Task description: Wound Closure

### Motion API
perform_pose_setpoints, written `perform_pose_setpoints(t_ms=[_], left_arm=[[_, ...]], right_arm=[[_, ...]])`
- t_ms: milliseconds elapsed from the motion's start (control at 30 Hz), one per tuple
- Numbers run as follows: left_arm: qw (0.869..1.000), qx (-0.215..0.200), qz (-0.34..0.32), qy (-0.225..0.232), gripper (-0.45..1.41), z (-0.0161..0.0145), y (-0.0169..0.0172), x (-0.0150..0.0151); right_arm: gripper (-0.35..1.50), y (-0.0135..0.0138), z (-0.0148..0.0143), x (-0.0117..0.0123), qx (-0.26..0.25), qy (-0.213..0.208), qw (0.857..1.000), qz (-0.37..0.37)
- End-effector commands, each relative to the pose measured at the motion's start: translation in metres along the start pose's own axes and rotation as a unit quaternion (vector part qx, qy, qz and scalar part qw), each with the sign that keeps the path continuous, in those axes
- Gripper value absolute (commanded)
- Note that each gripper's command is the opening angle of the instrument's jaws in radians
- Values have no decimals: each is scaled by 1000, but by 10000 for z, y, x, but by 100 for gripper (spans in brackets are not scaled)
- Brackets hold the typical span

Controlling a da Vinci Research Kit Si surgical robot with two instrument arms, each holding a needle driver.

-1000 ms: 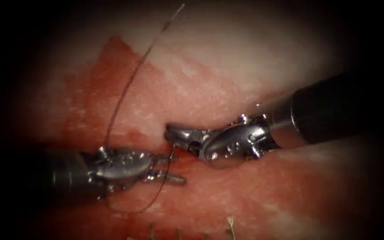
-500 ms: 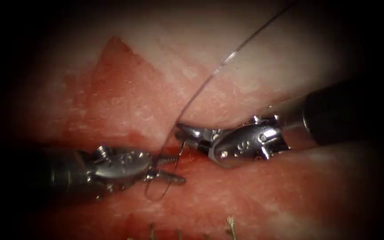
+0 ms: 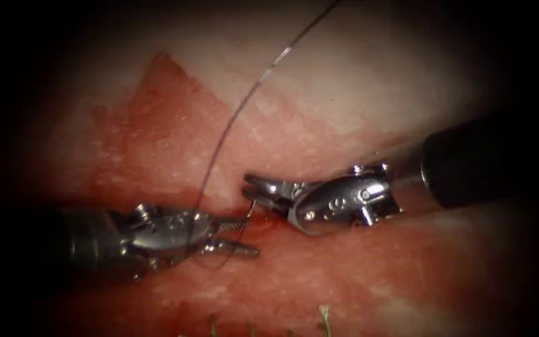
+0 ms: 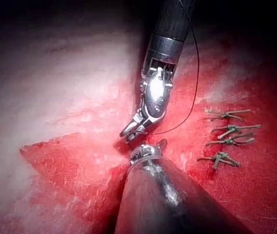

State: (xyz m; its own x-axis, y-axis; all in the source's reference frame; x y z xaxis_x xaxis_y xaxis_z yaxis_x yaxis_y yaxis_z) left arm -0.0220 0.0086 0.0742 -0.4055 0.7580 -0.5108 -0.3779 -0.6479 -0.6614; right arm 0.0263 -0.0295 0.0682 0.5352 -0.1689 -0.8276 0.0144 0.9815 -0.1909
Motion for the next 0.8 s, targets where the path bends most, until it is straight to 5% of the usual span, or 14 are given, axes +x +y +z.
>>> perform_pose_setpoints(t_ms=[33,800], left_arm=[[1000,-2,-1,-1,9,8,4,-6],[1000,-4,-1,-3,5,5,3,-5]], right_arm=[[-35,-14,3,-3,5,-2,1000,3],[-35,-33,6,-15,46,-27,997,51]])
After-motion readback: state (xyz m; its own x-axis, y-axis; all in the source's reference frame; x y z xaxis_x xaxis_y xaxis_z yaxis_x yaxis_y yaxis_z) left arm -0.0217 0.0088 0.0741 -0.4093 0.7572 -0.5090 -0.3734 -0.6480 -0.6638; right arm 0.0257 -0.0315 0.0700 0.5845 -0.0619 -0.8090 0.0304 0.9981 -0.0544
